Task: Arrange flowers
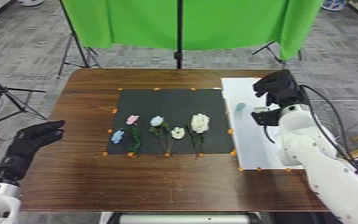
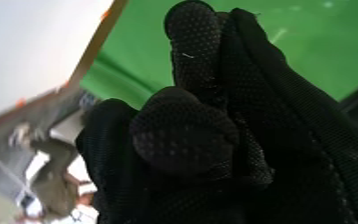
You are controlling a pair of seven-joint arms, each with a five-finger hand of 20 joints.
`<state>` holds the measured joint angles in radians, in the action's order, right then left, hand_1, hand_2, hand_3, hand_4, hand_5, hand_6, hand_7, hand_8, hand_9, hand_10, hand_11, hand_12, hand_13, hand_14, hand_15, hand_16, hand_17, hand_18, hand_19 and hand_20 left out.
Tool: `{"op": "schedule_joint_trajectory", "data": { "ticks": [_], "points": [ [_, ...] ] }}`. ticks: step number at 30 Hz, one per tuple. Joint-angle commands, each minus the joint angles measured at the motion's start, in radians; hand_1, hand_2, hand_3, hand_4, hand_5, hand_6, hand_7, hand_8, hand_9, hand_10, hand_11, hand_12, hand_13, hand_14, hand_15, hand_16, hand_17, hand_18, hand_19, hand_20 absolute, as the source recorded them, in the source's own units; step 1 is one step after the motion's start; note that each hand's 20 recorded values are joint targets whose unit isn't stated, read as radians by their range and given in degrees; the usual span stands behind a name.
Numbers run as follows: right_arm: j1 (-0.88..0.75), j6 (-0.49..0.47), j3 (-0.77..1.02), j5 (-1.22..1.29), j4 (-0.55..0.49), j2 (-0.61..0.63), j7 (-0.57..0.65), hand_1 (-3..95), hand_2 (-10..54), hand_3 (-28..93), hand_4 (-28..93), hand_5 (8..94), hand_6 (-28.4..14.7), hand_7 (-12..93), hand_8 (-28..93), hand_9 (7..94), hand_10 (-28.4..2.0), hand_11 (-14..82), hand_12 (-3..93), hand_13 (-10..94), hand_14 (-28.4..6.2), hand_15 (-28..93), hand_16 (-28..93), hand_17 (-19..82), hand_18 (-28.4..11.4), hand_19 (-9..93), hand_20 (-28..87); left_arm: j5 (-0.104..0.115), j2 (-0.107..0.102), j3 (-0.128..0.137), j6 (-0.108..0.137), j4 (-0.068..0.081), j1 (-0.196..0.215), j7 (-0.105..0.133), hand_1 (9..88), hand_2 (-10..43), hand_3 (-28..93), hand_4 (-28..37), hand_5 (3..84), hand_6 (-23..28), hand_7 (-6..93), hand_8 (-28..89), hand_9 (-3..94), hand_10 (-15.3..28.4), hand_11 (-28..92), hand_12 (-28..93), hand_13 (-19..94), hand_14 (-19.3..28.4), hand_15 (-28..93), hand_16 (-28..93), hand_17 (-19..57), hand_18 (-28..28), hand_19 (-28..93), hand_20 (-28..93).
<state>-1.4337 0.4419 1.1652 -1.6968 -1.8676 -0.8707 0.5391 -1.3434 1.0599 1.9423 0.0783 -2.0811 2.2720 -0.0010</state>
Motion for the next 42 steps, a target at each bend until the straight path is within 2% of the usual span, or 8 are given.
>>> {"op": "schedule_joint_trajectory", "data": {
  "ticks": [1,6,13,18,31,38,40,42],
  "points": [
    [-0.090,0.012,-0.095,-0.190,0.008,-0.052,-0.034,63.1,-9.5,58,-18,80.8,-1.5,20,9,92.3,-8.6,10.8,45.5,92,-0.6,58,39,65,-12.6,93,54,0.000,0.005,0.009,-0.018,0.001,0.014,-0.004,40.9,6.7,64,-15.0,48.1,4.9,13.5,-7,45.0,13.3,23,12,39,17.2,24,-1,13.4,13.0,17,23],
    [-0.056,-0.083,-0.104,-0.390,0.029,-0.019,-0.033,58.4,-9.5,58,-16,77.4,-0.5,22,9,88.4,-8.5,12.4,47.1,89,-1.7,60,39,62,-13.8,93,56,-0.003,0.003,0.006,-0.015,0.003,0.009,0.000,40.9,6.7,65,-14.9,48.1,4.9,13.4,-7,45.0,13.4,23,12,39,17.2,24,-1,13.5,13.0,17,23],
    [-0.042,-0.130,-0.135,-0.665,0.006,0.038,-0.002,37.6,-9.5,68,-16,61.9,-0.1,18,-8,67.1,-15.9,31.8,31.3,80,-6.4,66,39,56,-16.6,93,57,-0.003,0.011,0.008,-0.013,0.000,0.018,0.001,40.9,6.7,65,-14.9,48.1,4.9,13.5,-7,45.0,13.4,23,12,39,17.2,24,-1,13.5,13.0,17,23],
    [-0.005,-0.263,-0.171,-0.719,0.028,0.056,0.026,32.9,-9.5,67,-15,58.8,-0.4,16,-8,64.6,-16.9,32.3,32.0,77,-8.2,68,39,54,-17.8,93,57,-0.004,0.014,0.007,-0.018,0.001,0.017,0.000,40.9,6.6,65,-15.0,48.2,4.8,13.4,-7,45.0,13.4,23,12,39,17.1,24,-1,13.5,13.0,17,23],
    [0.045,-0.334,-0.265,-0.713,0.148,0.045,0.037,31.8,-9.5,66,-15,54.9,-0.3,13,-7,63.4,-17.7,30.0,31.2,76,-9.3,69,38,54,-18.4,93,55,-0.005,0.019,0.011,-0.022,-0.004,0.024,-0.005,41.0,6.6,65,-15.0,48.1,4.9,13.5,-7,45.0,13.4,23,12,39,17.1,24,-1,13.5,13.0,17,23],
    [0.029,-0.150,-0.303,-0.705,0.175,0.046,0.001,41.9,-9.5,67,-17,61.9,1.2,18,-9,69.5,-14.0,33.4,31.2,80,-5.9,69,37,58,-16.0,93,57,-0.004,0.017,0.013,-0.027,-0.002,0.026,-0.004,41.0,6.6,65,-15.0,48.2,4.9,13.4,-7,45.0,13.4,23,12,39,17.1,24,-1,13.4,13.0,17,23],
    [0.030,-0.089,-0.318,-0.702,0.181,0.046,-0.012,45.9,-9.5,66,-19,64.5,1.5,20,-8,73.5,-12.2,29.1,38.7,82,-5.1,69,37,58,-15.5,93,57,-0.005,0.016,0.012,-0.028,-0.001,0.023,-0.003,41.1,6.6,65,-15.0,48.1,4.8,13.5,-7,45.0,13.3,23,12,39,17.1,24,-1,13.5,13.0,17,23],
    [0.030,-0.042,-0.325,-0.690,0.182,0.042,-0.020,54.6,-9.5,58,-18,70.0,0.7,21,7,81.1,-9.8,19.7,47.8,84,-3.7,68,37,61,-14.9,93,59,-0.004,0.015,0.012,-0.029,0.000,0.022,-0.004,41.2,6.7,64,-15.1,48.1,4.8,13.5,-7,45.0,13.3,23,12,39,17.1,24,-1,13.4,13.0,17,23]
  ]
}}
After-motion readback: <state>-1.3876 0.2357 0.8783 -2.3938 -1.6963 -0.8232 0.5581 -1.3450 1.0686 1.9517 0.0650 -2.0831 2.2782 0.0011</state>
